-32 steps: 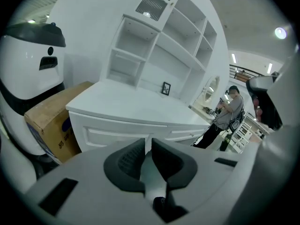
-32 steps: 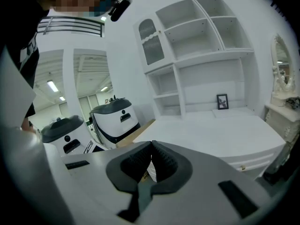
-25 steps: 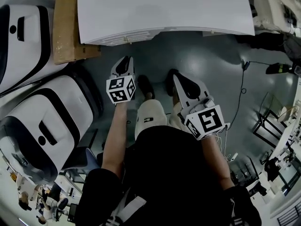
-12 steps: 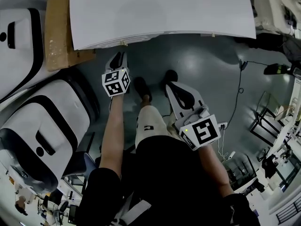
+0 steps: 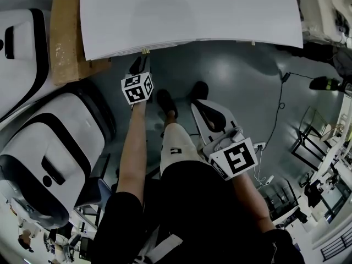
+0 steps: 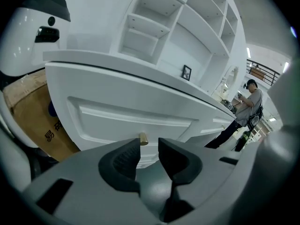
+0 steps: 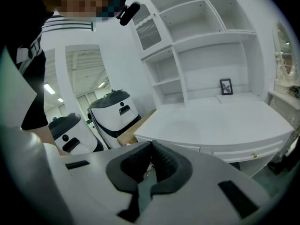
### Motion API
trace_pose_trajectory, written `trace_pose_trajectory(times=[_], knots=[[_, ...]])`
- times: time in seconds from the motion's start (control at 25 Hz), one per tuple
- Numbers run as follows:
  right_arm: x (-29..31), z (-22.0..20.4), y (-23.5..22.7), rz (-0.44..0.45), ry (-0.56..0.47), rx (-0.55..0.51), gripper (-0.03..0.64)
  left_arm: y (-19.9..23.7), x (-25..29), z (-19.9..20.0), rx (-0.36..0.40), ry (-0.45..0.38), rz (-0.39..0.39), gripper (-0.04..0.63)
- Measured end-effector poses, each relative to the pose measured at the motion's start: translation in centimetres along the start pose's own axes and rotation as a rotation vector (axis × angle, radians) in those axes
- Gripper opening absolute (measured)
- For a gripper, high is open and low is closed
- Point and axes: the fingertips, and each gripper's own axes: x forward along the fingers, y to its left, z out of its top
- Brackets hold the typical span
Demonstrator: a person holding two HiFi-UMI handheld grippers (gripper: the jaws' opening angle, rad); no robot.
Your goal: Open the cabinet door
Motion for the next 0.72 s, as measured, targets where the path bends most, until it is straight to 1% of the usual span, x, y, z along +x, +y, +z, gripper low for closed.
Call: trace_pose_trajectory(times=[0.24,0.48,0.72], knots=[[0.7,-0.2,-0.9,-0.008,0.015,0.011,0.016,0.7,2.2,-0.5,-0.023,0.024,0.007,0.141],[1.1,-0.3,-1.5,-0.012,0.021,0.020,0.016,1.8,3.6,-0.7,-0.022,0.047,0.042,0.141],[0.9,-0.1,-2.4,-0.015,0.023,0.031,0.015,1.7,4.5,-0.3,-0.015,0.056,0.049,0.141]])
